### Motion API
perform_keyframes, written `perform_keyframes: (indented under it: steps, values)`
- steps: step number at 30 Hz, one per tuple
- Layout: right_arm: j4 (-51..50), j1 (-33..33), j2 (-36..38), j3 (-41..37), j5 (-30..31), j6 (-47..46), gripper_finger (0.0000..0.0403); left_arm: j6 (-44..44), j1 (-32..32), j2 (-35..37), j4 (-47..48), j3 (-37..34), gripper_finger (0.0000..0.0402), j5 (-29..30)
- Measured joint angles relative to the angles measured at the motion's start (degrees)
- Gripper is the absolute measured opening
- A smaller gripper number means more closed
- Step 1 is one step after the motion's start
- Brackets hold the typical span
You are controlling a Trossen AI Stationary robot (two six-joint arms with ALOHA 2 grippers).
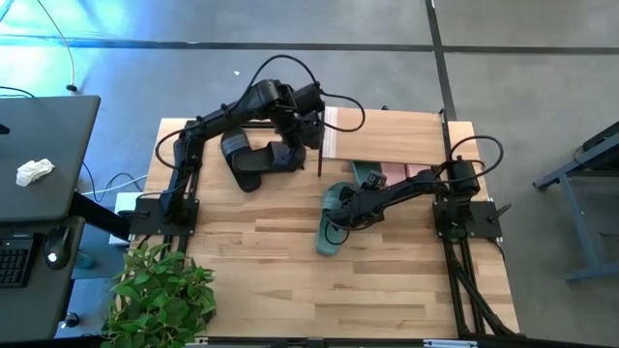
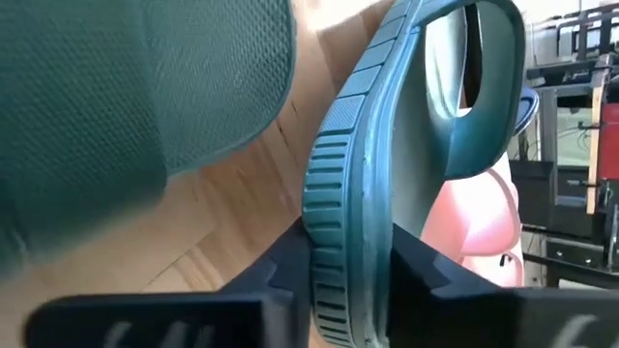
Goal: Pick and place slides into the shelf
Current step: Put the left green slides under the shelf
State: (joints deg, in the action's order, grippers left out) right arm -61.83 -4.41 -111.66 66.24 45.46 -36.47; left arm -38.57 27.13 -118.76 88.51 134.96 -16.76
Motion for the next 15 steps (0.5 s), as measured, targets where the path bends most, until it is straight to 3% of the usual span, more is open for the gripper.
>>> perform_keyframes:
  steps: [5, 15]
  values:
    - [0.53, 0.07, -0.02, -0.04, -0.73, -0.15, 0.0122, -0.09, -1.21, 0.0, 0.07, 0.0, 0.0347, 1.56]
    - [2.65, 0.18, 0.02, 0.0, -1.03, 0.79, 0.0131, -0.13, -1.74, 0.0, 0.62, 0.0, 0.0347, 2.54]
